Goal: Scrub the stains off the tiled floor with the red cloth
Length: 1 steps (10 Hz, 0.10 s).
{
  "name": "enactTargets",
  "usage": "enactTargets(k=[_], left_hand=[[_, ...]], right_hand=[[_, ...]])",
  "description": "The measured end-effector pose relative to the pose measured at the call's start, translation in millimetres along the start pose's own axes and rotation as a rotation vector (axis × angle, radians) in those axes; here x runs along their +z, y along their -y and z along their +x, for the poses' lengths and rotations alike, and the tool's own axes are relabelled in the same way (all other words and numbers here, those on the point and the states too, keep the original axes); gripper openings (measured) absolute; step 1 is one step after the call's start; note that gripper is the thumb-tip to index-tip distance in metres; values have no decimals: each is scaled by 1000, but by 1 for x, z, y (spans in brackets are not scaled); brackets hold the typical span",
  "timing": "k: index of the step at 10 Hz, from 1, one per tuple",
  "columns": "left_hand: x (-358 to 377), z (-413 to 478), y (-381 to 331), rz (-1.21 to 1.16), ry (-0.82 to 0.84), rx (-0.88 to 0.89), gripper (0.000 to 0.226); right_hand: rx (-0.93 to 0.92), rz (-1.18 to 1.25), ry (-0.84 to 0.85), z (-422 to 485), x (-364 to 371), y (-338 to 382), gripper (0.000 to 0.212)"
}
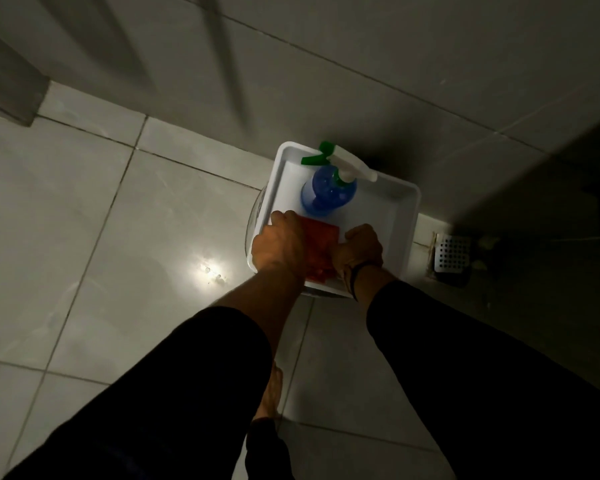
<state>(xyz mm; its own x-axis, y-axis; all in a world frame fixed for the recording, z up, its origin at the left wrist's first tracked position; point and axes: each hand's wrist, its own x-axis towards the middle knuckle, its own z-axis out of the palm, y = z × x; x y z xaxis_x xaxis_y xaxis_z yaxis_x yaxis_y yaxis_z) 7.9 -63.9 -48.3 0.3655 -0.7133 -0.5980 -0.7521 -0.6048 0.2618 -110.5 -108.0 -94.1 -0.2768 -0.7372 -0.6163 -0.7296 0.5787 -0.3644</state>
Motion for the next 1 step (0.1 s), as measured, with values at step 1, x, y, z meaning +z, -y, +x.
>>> enactTargets(k=[1], left_hand=[[1,-12,-4,16,-39,75,47]], right_hand=[[-13,4,-56,-9,-8,0,37]])
